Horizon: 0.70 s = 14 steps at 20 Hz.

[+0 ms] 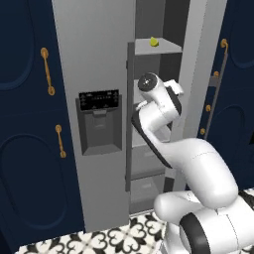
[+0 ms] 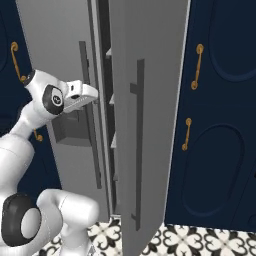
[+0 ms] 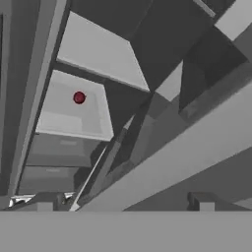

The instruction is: Grab a lemon wedge from the fridge and one ice cube from the ice bowl, and put them in the glass of lemonade.

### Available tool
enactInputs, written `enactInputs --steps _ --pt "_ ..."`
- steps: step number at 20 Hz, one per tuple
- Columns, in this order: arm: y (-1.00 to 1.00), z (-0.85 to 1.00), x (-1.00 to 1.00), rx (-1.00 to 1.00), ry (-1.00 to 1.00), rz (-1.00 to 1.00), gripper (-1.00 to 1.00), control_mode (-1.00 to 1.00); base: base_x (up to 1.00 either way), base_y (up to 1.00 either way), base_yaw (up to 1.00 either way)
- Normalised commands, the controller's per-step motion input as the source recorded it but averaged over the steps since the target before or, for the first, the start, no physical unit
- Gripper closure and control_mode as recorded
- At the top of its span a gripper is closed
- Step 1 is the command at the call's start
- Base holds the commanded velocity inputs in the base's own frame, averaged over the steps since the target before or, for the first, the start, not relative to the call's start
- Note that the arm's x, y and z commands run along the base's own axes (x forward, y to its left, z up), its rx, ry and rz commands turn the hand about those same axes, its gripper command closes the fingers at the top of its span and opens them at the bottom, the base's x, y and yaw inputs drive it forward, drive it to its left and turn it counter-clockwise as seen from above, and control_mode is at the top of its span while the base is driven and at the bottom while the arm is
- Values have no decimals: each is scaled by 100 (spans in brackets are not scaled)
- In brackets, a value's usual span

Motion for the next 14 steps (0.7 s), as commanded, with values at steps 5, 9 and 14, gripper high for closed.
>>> enactInputs --steps 5,9,14 --pt "-20 -35 13 -32 5 -5 -100 -100 0 0 0" --pt "-31 -2 54 -14 8 -13 -100 -100 0 0 0" --pt "-43 0 29 -11 18 -16 -100 -100 0 0 0"
